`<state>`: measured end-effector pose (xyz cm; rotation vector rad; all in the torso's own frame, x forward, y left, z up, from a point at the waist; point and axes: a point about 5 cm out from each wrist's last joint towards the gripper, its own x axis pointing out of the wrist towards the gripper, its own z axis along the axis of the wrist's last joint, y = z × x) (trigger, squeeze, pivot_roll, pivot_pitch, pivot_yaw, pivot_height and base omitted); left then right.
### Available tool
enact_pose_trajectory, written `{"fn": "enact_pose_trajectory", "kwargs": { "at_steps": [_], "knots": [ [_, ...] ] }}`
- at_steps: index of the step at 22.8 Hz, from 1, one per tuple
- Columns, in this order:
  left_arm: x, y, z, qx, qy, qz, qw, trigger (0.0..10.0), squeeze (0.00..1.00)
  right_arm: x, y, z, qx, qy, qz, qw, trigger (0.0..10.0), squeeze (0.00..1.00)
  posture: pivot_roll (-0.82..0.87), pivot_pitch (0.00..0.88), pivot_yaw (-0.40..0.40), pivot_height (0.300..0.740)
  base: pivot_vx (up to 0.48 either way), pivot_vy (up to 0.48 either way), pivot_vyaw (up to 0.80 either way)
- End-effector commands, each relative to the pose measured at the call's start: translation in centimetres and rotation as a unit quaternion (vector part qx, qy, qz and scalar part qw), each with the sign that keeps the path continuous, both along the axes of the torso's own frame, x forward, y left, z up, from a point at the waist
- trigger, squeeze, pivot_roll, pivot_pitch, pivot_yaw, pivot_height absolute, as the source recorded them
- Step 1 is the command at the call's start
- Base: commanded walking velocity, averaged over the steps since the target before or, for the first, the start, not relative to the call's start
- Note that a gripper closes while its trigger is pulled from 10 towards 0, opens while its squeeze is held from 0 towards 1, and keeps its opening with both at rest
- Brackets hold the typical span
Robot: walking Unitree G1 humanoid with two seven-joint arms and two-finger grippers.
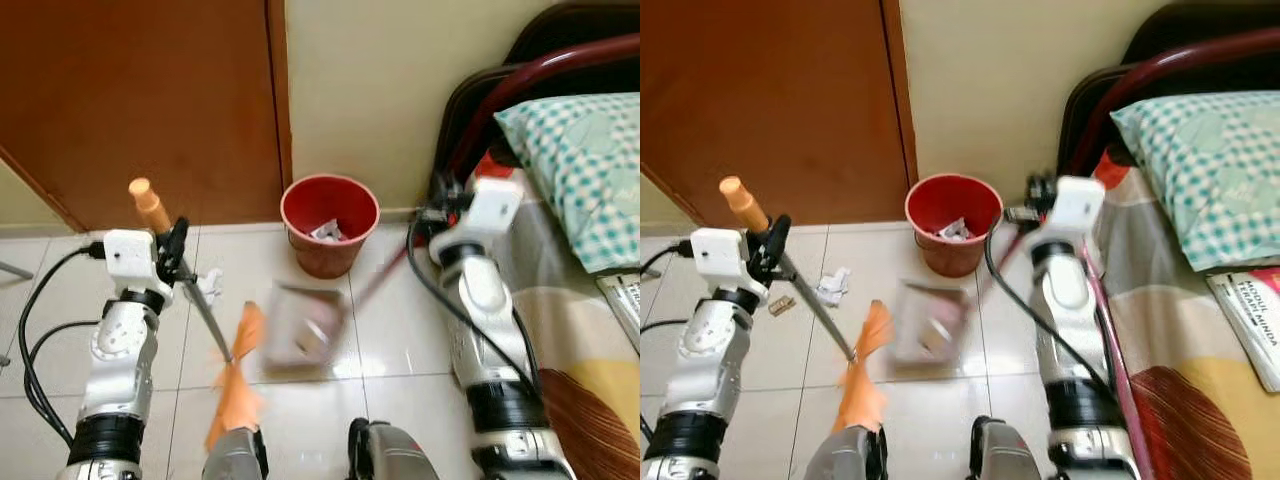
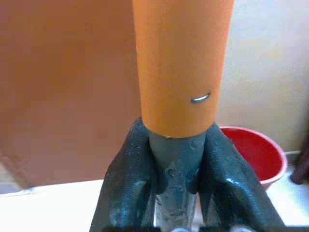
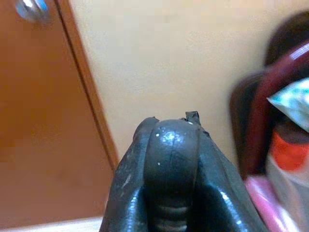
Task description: Sweep floor
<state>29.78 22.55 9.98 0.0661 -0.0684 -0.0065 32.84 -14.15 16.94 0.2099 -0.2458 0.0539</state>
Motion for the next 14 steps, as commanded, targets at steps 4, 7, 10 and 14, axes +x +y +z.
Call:
{"fn": "enact_pose_trajectory", "kwargs": {
  "at_steps": [4,7,10,14],
  "knots": [
    [-0.9,0.5,-2.0,0.011,0.035,0.029,0.999,10.0,0.0,0.8,1.0,6.3,0.047,-0.083,0.04,0.995,10.0,0.0,-0.02,0.075,-0.017,0.74,0.0,0.0,0.0],
    [-1.0,-0.2,-2.5,-0.006,0.036,0.024,0.999,10.0,0.0,1.7,1.8,10.4,0.034,-0.149,0.052,0.987,10.0,0.0,-0.03,0.057,-0.025,0.74,0.0,0.0,0.0],
    [-0.5,-1.5,-2.1,-0.019,0.025,0.004,1.0,10.0,0.0,2.5,2.8,13.9,-0.027,-0.219,0.055,0.974,10.0,0.0,-0.01,0.067,-0.034,0.74,0.0,0.0,0.0],
    [-0.3,-1.8,-1.7,-0.026,0.017,0.0,1.0,10.0,0.0,2.6,3.5,15.4,-0.073,-0.254,0.054,0.963,10.0,0.0,-0.01,0.061,-0.034,0.74,0.0,0.0,0.0]
  ]
}}
